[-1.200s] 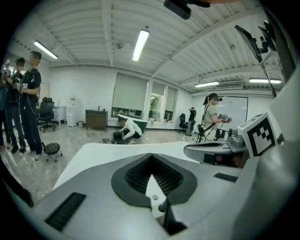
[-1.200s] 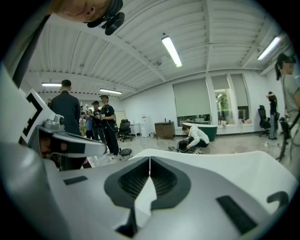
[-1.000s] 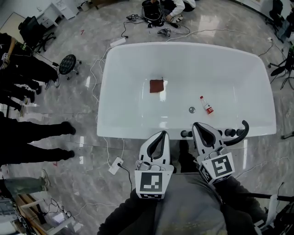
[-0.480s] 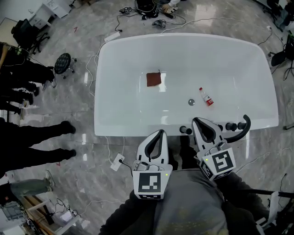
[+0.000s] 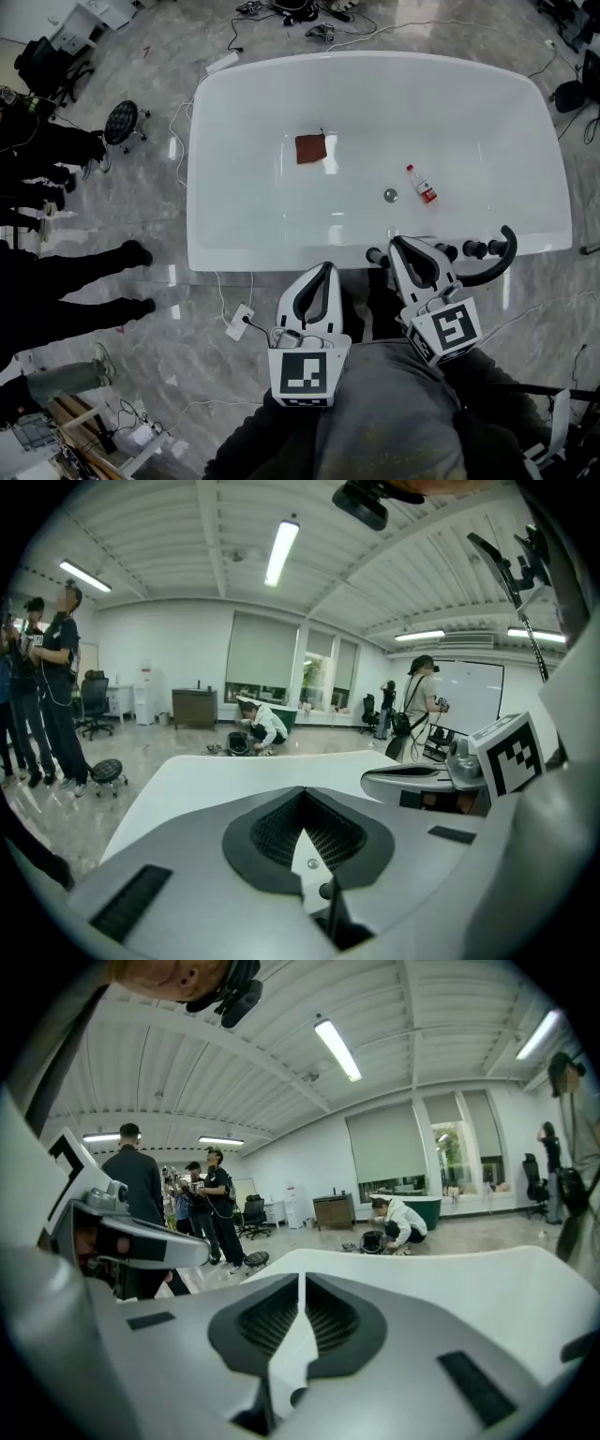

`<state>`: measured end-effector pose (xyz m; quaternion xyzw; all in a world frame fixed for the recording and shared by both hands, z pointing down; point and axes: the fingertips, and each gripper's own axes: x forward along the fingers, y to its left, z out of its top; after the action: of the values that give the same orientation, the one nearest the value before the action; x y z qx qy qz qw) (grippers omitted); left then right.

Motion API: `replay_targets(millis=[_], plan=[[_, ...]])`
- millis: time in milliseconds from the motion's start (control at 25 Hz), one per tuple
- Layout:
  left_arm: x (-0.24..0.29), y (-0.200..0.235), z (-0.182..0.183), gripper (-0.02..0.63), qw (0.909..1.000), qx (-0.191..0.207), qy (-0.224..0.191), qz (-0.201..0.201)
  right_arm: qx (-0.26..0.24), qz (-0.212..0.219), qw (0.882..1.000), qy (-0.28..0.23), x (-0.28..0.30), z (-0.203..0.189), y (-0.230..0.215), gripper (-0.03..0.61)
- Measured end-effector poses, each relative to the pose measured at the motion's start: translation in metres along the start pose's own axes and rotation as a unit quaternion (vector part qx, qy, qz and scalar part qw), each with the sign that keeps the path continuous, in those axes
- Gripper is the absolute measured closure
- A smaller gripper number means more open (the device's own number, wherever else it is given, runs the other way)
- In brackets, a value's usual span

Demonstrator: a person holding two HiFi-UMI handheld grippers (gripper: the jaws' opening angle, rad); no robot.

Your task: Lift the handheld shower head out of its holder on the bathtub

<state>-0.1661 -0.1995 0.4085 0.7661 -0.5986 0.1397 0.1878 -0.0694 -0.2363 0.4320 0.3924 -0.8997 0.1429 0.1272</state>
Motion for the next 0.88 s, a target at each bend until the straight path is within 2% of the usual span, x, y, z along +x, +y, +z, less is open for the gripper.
replay_targets(millis=[520,880], plan=[[0.001,0.005,-0.013,0.611,0.9996,-0.004,0.027,0.000,-0.003,0.010,1.000,0.025,0.010,-0.024,0.007,0.478],[0.000,0.007,-0.022,0.611,0.9995,0.003,0.032,-0.007,0.004,0.002,1.000,0.026,0.012,-0.038,0.009,0.453]])
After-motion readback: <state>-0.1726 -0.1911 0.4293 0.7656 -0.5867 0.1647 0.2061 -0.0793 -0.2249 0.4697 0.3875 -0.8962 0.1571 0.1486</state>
